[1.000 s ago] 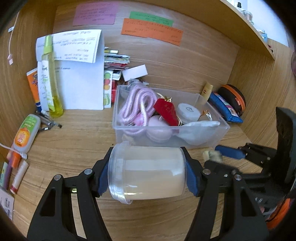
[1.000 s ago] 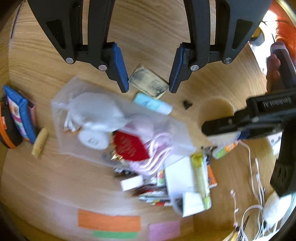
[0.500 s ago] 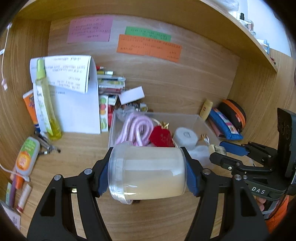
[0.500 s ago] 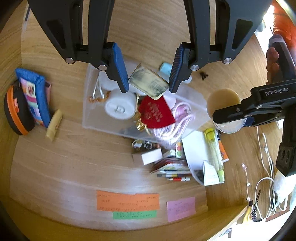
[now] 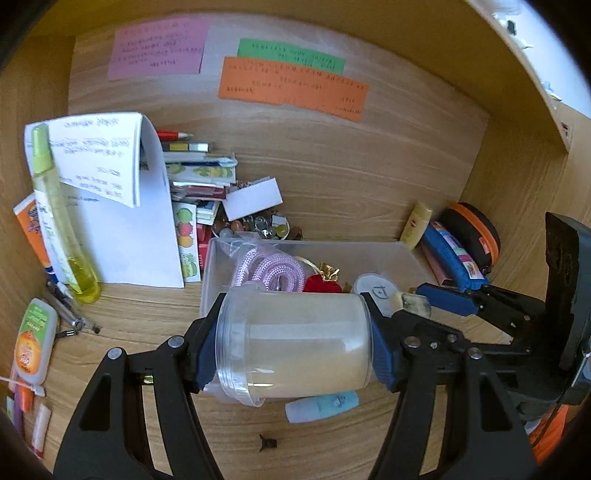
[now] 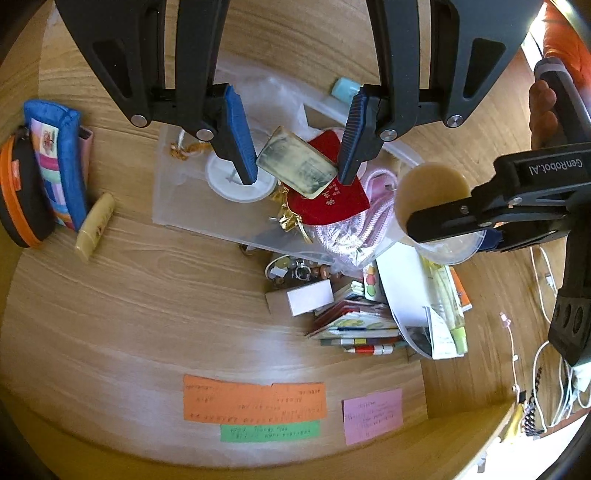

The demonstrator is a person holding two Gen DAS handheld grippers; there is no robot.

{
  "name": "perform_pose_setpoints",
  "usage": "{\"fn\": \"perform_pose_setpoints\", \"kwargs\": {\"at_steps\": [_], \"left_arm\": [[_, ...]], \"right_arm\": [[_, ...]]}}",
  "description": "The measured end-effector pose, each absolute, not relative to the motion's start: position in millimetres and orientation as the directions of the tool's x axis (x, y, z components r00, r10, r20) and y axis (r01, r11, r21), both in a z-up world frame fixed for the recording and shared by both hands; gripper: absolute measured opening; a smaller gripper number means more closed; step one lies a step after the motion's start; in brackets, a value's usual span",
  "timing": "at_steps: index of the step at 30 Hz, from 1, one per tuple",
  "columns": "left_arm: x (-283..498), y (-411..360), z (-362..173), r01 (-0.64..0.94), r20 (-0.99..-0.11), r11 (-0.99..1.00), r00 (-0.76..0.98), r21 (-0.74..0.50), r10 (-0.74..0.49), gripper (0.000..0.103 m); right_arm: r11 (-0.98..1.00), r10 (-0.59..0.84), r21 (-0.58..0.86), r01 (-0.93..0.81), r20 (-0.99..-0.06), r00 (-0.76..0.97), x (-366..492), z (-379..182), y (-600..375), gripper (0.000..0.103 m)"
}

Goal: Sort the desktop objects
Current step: 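Carry the cup and beige block into the bin and open both grippers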

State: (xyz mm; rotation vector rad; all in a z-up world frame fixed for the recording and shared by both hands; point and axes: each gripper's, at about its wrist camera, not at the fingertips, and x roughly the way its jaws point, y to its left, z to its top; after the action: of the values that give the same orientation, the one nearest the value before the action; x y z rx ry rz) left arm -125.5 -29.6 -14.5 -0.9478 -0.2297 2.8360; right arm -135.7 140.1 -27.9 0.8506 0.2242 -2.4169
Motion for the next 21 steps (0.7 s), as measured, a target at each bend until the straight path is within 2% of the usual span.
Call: {"fn": "perform_pose_setpoints", "kwargs": {"at_steps": [10,21], "left_arm": [[-152,-32,-39,-0.089,-0.632,-0.976,-0.749,-0.200,0.198,0.066],[-160,-26,-50,-0.098,-0.658,-0.975,-0.724,-0.197,0.206,0.066]], "right_arm": [[-0.820,-0.438,0.033,0.571,-0.679,-0.589,-158,-58,128,0.041],[-0.821,-0.414,-0.002,0.571,-0.687,-0.597,-157,-65,123,0.042]]}}
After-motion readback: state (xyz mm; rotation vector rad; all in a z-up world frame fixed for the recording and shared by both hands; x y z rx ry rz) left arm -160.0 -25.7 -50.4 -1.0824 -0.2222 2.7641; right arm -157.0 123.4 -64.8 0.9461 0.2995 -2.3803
